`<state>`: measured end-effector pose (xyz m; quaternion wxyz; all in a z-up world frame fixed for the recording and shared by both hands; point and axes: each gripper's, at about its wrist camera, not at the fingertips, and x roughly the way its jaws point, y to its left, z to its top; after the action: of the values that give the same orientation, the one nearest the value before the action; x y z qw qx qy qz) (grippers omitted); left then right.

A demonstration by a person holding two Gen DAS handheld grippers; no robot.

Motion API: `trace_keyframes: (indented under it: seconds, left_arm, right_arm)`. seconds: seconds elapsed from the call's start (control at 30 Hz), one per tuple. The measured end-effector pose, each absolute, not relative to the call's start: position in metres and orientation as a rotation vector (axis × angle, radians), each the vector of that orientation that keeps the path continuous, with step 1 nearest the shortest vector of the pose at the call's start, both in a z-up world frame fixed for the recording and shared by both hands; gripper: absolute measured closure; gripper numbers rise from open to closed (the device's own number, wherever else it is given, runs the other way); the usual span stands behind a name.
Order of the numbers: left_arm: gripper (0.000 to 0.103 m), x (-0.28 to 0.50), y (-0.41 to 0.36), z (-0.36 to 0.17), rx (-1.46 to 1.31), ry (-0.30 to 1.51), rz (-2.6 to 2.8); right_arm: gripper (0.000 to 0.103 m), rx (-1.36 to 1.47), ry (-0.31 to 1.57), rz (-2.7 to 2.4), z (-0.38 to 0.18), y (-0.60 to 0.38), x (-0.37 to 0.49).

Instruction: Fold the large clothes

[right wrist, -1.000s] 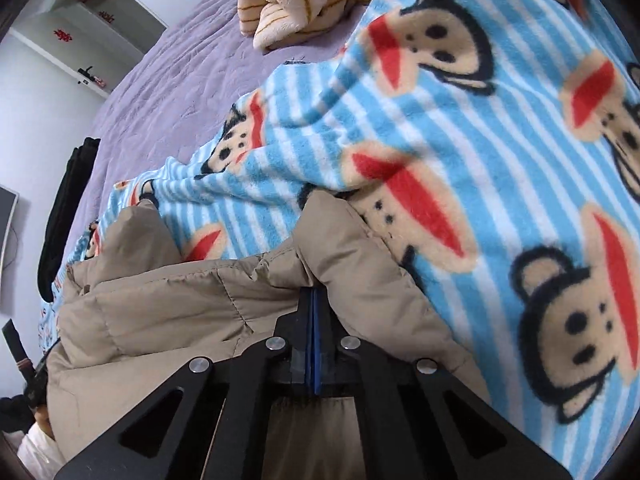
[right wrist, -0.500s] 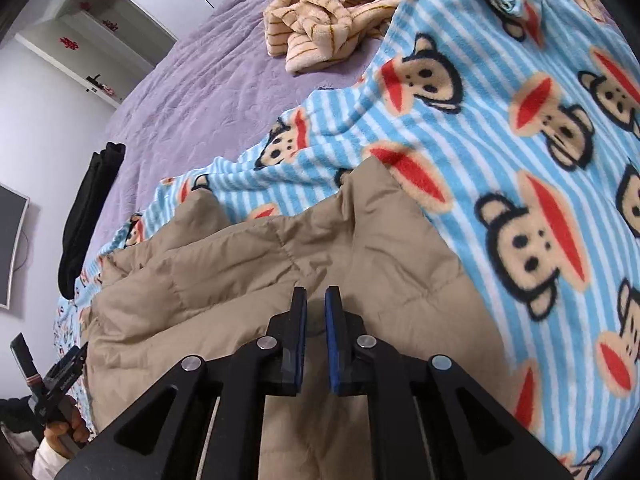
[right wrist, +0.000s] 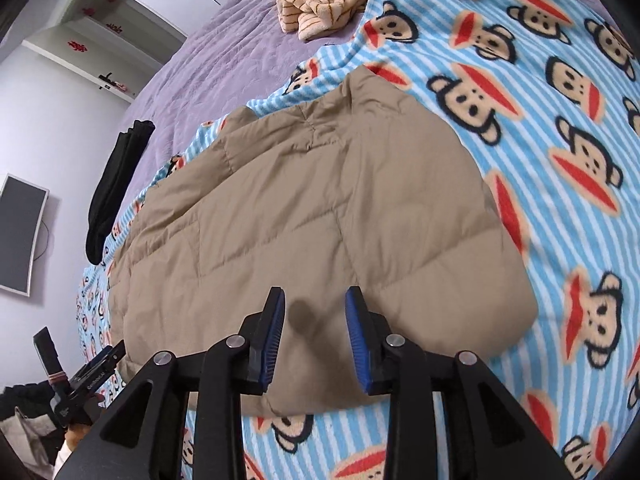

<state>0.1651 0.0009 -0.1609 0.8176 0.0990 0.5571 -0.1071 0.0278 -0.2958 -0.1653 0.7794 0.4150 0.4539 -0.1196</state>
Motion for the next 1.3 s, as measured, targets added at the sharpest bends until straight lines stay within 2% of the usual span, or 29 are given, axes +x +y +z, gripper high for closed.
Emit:
trace_keyframes:
  seconds: [0.03, 0.07, 0.3, 0.37, 0.47, 0.6, 0.83, 0.97, 1.2, 1.3]
  left_arm:
    - [0.015, 0.162, 0.002, -0.160, 0.209, 1.188, -0.223]
    - [0.012, 0.158, 0.004, -0.160, 0.207, 1.186, -0.217]
    - [0.011, 0.140, 0.008, -0.161, 0.204, 1.212, -0.219]
    - [0.000, 0.139, 0.009, -0.163, 0.206, 1.222, -0.223]
    - [0.000, 0.135, 0.008, -0.165, 0.216, 1.222, -0.253]
    - [0.000, 0.131, 0.010, -0.169, 0.209, 1.246, -0.264]
    - [0.000, 0.130, 0.016, -0.177, 0.173, 1.268, -0.224]
    - [0.000, 0.132, 0.018, -0.181, 0.135, 1.293, -0.227]
    - [0.000, 0.133, 0.031, -0.184, 0.059, 1.298, -0.185]
    - [0.000, 0.136, 0.046, -0.186, -0.074, 1.318, -0.223]
  right_arm:
    - [0.051, 0.905, 0.981, -0.261, -0.165, -0.293, 0.022]
    - [0.047, 0.914, 0.981, -0.263, -0.164, -0.289, 0.015]
    - [0.046, 0.961, 1.014, -0.266, -0.172, -0.273, -0.012]
    - [0.046, 0.970, 1.023, -0.268, -0.175, -0.271, -0.016]
    - [0.039, 0.986, 1.028, -0.267, -0.179, -0.269, -0.021]
    - [0.024, 1.014, 1.020, -0.248, -0.184, -0.267, -0.025]
    - [0.018, 1.062, 1.008, -0.228, -0.192, -0.265, -0.025]
    - [0.000, 1.115, 0.996, -0.217, -0.200, -0.268, -0.023]
    - [0.000, 1.174, 1.003, -0.206, -0.214, -0.268, -0.020]
    - [0.000, 1.199, 1.002, -0.206, -0.219, -0.270, -0.019]
